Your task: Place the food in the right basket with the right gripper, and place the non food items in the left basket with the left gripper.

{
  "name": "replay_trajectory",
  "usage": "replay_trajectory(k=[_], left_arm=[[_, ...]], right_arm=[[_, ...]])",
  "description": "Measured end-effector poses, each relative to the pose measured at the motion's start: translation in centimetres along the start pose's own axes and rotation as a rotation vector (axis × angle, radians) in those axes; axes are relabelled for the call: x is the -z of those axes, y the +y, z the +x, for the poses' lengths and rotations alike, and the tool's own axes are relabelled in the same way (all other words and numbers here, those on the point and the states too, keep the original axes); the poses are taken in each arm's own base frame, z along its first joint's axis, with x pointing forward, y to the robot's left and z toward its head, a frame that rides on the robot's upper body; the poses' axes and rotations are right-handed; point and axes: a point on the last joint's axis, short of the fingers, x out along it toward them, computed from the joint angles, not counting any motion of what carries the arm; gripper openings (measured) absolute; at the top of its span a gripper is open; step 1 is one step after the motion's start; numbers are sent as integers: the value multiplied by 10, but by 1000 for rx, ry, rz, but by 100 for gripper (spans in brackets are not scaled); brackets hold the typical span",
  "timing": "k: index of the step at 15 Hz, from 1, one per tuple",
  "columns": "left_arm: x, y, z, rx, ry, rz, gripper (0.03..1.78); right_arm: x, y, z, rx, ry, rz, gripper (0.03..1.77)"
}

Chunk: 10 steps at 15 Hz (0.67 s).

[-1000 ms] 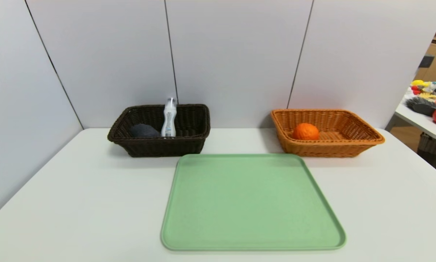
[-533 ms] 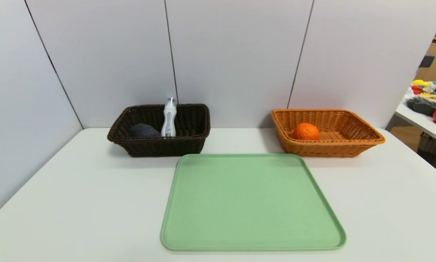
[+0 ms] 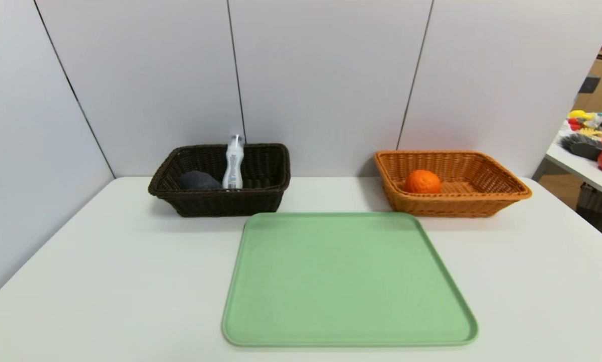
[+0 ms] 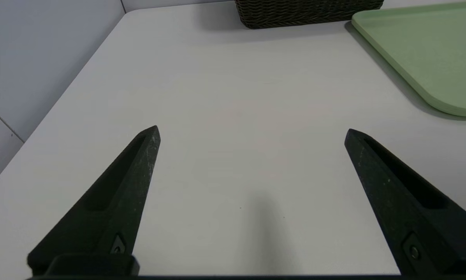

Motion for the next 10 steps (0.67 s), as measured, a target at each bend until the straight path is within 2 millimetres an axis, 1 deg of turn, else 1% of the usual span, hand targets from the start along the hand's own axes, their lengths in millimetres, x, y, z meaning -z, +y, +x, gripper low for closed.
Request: replay_trajectory(k=[7, 10], left_arm=[[0, 0, 0, -1, 0, -1, 169], [0, 0, 0, -2, 0, 0, 169]], right_arm=[[0, 0, 0, -1, -3, -3, 170], [0, 0, 0, 9, -3, 24, 170]])
